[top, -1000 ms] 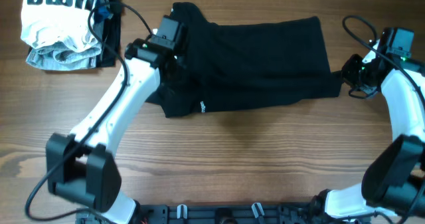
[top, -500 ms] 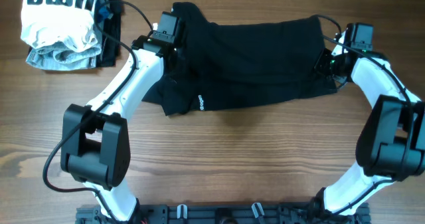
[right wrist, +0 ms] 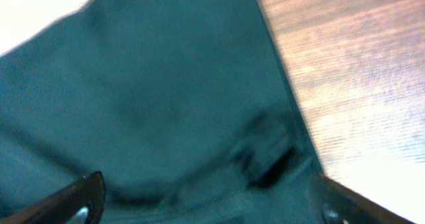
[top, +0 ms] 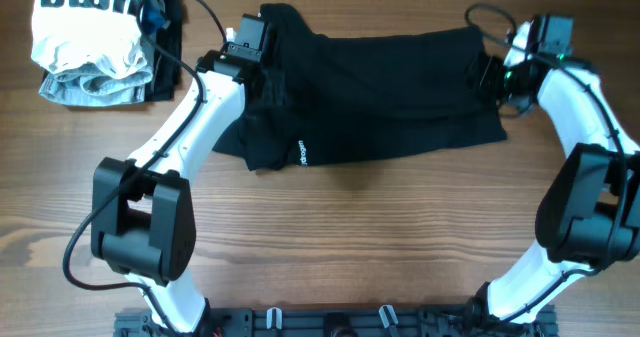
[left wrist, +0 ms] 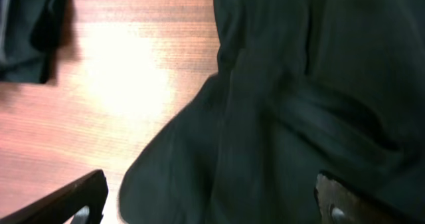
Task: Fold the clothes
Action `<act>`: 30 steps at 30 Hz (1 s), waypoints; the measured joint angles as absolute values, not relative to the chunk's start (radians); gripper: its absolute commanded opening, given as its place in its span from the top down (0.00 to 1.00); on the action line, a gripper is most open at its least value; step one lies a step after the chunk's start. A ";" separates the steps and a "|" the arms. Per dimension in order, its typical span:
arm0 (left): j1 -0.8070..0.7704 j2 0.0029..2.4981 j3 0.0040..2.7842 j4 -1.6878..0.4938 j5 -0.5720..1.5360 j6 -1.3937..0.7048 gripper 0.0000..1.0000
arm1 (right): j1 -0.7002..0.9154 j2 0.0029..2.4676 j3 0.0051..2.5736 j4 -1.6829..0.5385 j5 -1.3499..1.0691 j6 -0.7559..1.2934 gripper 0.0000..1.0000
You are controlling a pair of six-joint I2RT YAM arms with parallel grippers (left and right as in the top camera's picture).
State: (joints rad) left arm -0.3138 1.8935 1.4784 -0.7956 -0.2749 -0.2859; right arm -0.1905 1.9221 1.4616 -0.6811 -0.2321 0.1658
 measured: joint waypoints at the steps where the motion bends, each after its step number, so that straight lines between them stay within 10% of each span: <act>1: -0.314 1.890 1.531 -0.831 -0.261 -0.282 0.00 | -0.191 1.918 1.559 -0.767 -0.262 0.139 0.01; 21: -0.126 2.453 1.783 0.047 0.127 -0.153 0.02 | -0.182 1.914 1.853 -0.942 -0.271 -0.014 0.01; 23: -0.128 2.483 1.783 0.081 0.159 -0.152 0.25 | -0.180 1.933 1.853 -0.941 -0.268 -0.014 0.01; 25: -0.133 2.491 1.784 0.097 0.171 -0.140 0.78 | -0.172 1.953 1.853 -0.937 -0.268 -0.014 0.02; 26: -0.140 2.493 1.784 0.097 0.175 -0.132 0.89 | -0.168 1.963 1.853 -0.936 -0.268 -0.014 0.04; 30: -0.169 2.502 1.784 0.128 0.178 -0.119 0.96 | -0.164 1.977 1.853 -0.935 -0.265 -0.014 0.12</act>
